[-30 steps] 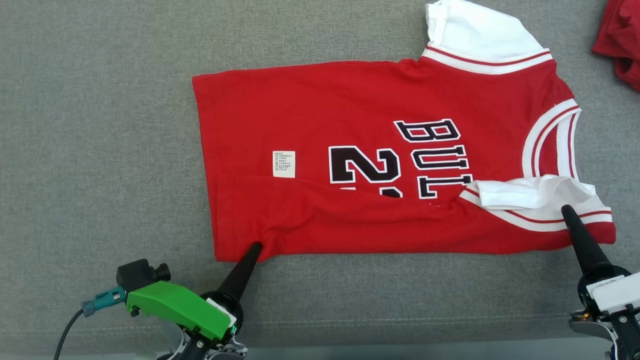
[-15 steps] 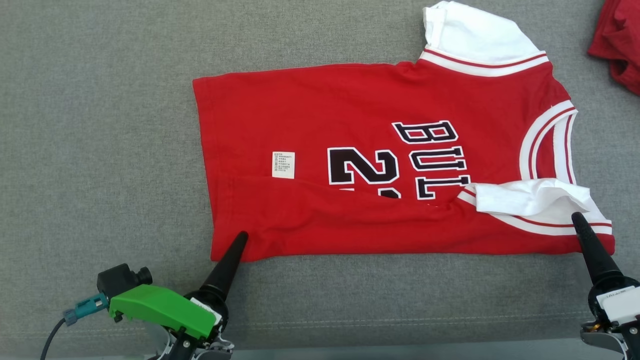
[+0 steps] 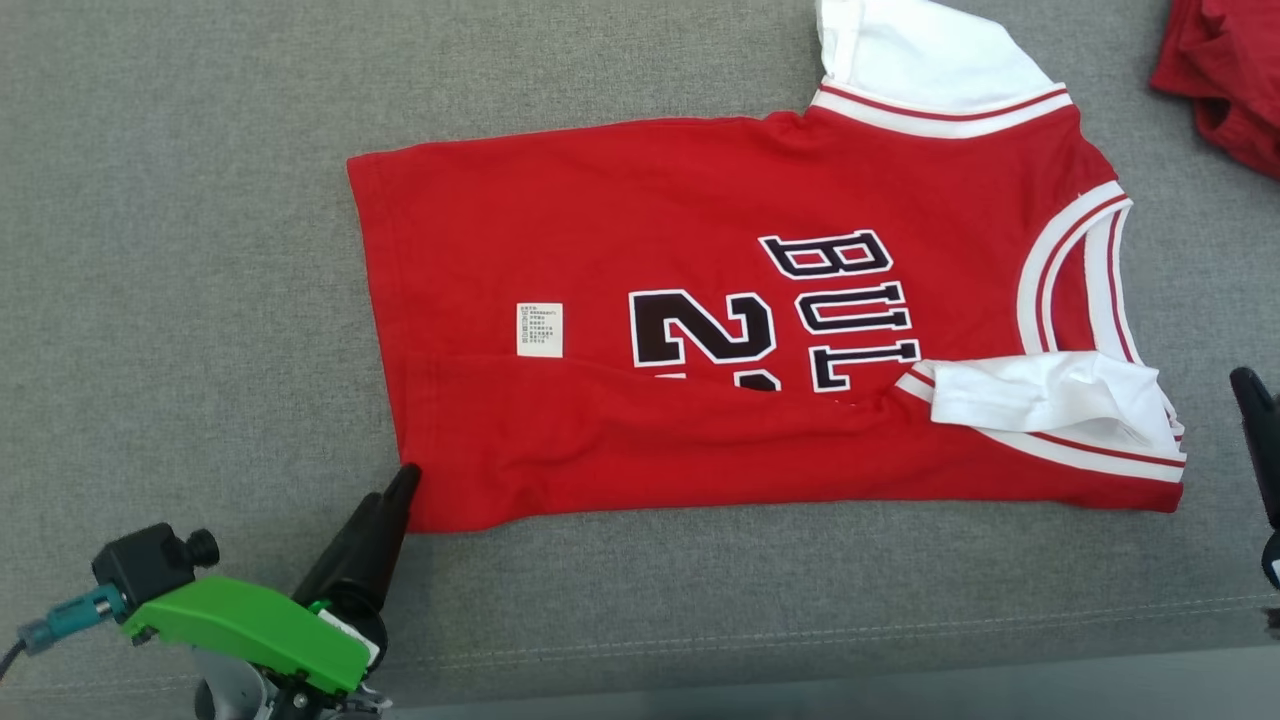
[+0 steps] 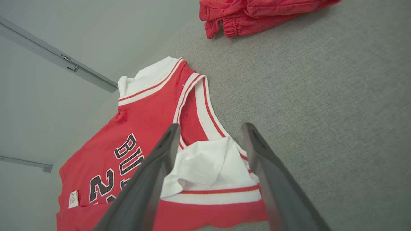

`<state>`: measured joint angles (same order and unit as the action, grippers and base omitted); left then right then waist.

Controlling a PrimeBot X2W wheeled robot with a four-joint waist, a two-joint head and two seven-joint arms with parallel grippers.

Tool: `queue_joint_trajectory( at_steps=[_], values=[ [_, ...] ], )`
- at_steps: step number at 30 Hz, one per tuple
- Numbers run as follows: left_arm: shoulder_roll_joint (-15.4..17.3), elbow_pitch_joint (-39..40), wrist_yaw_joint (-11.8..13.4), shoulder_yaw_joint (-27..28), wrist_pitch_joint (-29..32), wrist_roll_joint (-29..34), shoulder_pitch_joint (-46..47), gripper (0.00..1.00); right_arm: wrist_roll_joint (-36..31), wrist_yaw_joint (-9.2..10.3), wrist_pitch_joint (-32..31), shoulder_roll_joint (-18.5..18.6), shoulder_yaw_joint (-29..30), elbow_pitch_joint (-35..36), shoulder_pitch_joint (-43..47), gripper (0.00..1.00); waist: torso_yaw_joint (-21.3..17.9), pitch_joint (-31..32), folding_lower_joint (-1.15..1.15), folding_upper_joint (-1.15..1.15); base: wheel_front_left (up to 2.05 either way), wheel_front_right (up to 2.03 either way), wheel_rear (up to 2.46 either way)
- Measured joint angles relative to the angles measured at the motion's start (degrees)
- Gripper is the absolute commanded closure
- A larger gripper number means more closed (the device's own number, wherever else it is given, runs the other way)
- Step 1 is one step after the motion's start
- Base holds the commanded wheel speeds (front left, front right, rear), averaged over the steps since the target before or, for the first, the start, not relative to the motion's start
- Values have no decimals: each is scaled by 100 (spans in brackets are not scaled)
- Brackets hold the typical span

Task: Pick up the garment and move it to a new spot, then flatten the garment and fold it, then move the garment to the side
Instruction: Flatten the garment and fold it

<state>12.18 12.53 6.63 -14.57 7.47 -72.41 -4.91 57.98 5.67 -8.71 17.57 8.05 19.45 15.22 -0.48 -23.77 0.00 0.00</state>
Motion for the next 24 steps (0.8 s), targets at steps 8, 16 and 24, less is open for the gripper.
queue_joint_trajectory(
  at_steps=[8,16,24],
  values=[
    [714,534,-5,13,436,355,759,0,-452,0,-213,651,11,469,-944,0,-25,-202,0,0,0,0,0],
    [935,665,-84,-210,1203,290,2022,0,-648,68,-717,1078,-236,300,-2371,0,25,-622,0,0,0,0,0],
    [1012,324,-319,-441,1734,200,3008,0,-844,118,-1180,1328,-386,-367,-3439,0,170,-1129,0,0,0,0,0]
  ],
)
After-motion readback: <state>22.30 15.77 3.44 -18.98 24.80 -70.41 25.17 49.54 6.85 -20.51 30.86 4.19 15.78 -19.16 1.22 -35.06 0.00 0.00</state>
